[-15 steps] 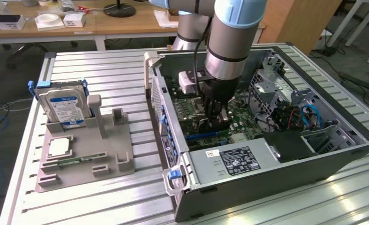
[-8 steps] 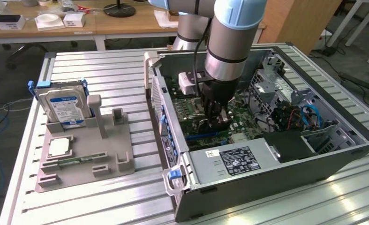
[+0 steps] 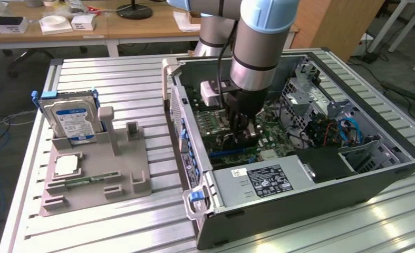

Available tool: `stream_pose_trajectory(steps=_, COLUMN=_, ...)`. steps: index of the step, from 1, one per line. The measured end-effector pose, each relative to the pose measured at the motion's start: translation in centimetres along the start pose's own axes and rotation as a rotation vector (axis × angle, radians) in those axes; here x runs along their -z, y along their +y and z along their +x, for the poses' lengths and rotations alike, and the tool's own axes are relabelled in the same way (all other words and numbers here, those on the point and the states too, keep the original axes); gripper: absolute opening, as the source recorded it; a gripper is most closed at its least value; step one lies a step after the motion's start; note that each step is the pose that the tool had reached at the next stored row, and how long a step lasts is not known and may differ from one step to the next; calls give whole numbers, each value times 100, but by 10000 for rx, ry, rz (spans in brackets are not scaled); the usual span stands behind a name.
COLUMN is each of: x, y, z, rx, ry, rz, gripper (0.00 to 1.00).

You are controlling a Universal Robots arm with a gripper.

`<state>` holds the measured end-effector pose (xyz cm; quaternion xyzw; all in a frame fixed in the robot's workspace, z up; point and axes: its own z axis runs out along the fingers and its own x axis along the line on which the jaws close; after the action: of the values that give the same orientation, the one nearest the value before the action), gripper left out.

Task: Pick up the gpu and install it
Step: 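Insert the gpu into the slot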

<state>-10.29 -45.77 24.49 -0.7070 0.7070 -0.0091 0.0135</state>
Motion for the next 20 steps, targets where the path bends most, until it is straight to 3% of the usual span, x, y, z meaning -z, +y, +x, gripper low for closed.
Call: stream_pose_trajectory(steps=20, x=-25, y=27, z=-6, rx=3, ry=2, rz=-2, gripper=27)
